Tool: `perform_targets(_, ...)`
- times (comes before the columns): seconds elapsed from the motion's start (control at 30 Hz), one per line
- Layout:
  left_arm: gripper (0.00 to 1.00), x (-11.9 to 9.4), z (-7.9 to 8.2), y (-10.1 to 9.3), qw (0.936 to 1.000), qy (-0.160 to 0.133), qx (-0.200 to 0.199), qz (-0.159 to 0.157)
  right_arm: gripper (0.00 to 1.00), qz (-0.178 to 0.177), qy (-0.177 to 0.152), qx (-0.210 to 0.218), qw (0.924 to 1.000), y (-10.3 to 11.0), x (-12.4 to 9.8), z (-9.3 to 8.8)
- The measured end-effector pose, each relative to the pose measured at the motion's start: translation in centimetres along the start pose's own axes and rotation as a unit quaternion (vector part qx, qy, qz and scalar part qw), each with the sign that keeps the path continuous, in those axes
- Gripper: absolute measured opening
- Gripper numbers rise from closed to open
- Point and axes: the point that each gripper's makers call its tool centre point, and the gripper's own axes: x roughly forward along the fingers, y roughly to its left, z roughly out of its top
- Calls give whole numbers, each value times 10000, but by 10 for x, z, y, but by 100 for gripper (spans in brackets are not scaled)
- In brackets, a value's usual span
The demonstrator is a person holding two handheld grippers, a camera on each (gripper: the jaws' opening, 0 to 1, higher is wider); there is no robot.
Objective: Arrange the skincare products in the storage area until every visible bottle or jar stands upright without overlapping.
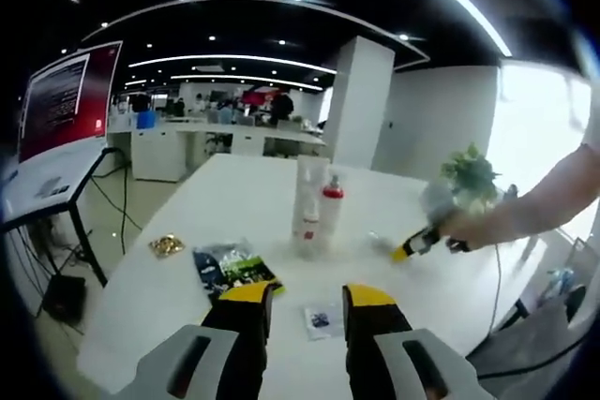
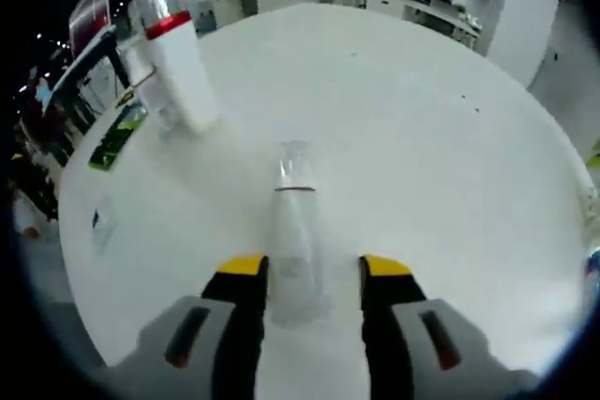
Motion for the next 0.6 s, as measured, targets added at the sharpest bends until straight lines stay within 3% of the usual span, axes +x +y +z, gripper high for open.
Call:
perform_targets(0.17,31,0,-1,2,9999,8,86,69,23,37,-156,-115,9998,1,-1,-1)
perform_targets(0.43,31,0,-2,4,9998,42,126,147,21,261,-110,-132,9995,5,-5,-7)
perform_targets(0.6,31,1,-2,3,9997,62,173,170,21,536,-386,62,9978,19,-17,-6)
